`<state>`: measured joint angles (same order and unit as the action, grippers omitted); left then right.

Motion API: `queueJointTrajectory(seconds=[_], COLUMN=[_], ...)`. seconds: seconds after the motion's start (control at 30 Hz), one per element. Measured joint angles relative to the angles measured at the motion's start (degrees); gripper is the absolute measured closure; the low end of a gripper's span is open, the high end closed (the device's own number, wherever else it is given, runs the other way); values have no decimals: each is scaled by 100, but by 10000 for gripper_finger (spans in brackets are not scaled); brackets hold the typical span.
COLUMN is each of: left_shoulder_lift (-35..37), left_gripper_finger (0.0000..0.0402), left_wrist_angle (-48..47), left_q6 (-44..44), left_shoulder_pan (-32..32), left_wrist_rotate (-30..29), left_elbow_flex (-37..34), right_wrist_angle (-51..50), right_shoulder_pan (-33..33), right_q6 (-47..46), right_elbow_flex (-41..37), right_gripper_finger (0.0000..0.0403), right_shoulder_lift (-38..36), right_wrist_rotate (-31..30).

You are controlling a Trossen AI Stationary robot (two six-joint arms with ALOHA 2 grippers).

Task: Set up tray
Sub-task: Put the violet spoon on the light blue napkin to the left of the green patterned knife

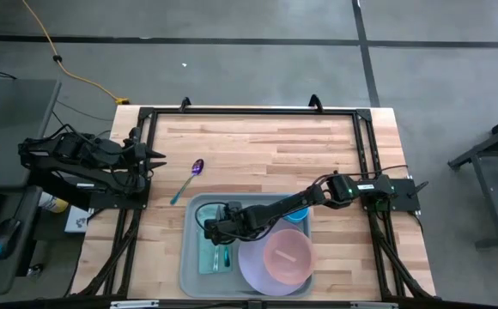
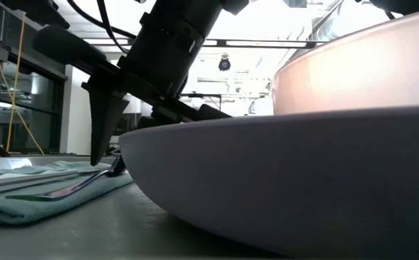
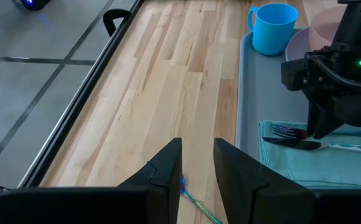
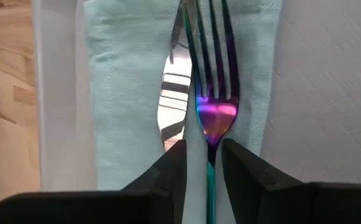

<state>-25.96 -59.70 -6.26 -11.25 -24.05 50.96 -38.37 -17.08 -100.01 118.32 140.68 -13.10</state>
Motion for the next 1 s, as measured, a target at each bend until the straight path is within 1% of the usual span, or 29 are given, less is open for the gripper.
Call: queueJointTrajectory(seconds=[0.33, 0.7, 0.87, 1.0], left_shoulder_lift=[0, 1, 0, 1], left_gripper_finger=[277, 277, 277, 277], left_wrist_angle=[0, -2, -2, 0], left_q6=[0, 0, 0, 0], left_shoulder_pan=[0, 1, -2, 0], left_wrist_rotate=[4, 11, 17, 15], left_elbow_flex=[0, 2, 2, 2], right_wrist_angle=[34, -552, -616, -667], right_shoulder_pan=[0, 45, 112, 200], right_q6=[65, 139, 388, 809], right_elbow_flex=[0, 0, 0, 2], right_gripper_finger=[322, 322, 325, 325], right_shoulder_lift=[-57, -271, -482, -792], right_wrist_rotate=[3, -95, -408, -896])
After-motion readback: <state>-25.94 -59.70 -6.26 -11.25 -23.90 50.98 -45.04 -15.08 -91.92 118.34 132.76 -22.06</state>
